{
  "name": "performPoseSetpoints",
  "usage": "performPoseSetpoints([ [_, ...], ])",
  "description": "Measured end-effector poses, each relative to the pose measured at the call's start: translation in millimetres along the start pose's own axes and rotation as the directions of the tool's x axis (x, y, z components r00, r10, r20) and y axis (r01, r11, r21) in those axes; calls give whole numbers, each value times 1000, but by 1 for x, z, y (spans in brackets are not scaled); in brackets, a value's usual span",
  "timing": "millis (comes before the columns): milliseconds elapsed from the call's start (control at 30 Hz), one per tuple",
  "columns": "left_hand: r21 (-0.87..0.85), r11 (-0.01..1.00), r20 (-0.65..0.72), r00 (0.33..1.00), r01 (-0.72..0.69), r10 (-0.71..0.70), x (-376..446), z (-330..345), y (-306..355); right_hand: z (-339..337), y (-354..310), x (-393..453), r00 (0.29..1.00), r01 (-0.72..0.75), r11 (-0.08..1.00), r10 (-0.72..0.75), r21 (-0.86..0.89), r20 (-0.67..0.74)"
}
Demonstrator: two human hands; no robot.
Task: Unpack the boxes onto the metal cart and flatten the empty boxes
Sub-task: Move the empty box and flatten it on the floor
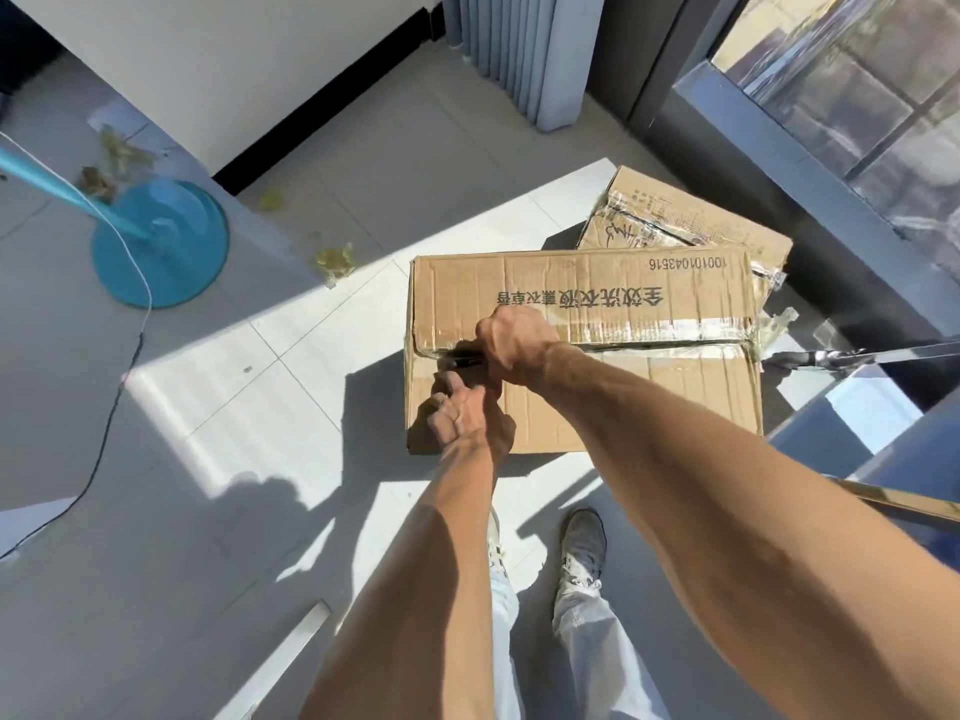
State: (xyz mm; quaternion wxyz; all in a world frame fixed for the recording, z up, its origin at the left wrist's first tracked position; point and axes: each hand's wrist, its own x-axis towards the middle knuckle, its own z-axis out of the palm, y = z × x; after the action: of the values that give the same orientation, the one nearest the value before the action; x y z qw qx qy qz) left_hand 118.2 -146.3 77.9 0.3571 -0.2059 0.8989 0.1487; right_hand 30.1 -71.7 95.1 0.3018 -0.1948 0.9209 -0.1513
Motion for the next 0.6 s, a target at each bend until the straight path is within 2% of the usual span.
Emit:
performPoseSetpoints([
  [133, 118, 988, 19, 994, 104, -107, 1, -8, 26, -5, 60, -27, 979, -202, 962, 197, -184, -49],
  [233, 180, 975, -12, 991, 132, -132, 5, 0, 44, -8, 76, -35, 974, -219, 948, 198, -229, -115],
  [300, 138, 975, -61, 984, 175, -168, 5, 6, 55, -9, 78, -33, 974, -206, 952, 177, -228, -139],
  [333, 74, 983, -94, 982, 170, -162, 7, 10, 60, -9, 79, -30, 981, -174, 955, 145, -240, -130],
  [400, -32, 998, -112, 992, 51, -55, 8, 17, 71, -10, 85, -28, 989, -133, 966, 114, -220, -98],
  [467, 29, 994, -39, 993, -109, 110, 7, 23, 81, -16, 92, -30, 987, -147, 953, 123, -265, -107],
  [600, 66, 994, 35, 996, -82, 80, 11, 34, 93, -22, 117, -44, 971, -235, 919, 204, -316, -127],
])
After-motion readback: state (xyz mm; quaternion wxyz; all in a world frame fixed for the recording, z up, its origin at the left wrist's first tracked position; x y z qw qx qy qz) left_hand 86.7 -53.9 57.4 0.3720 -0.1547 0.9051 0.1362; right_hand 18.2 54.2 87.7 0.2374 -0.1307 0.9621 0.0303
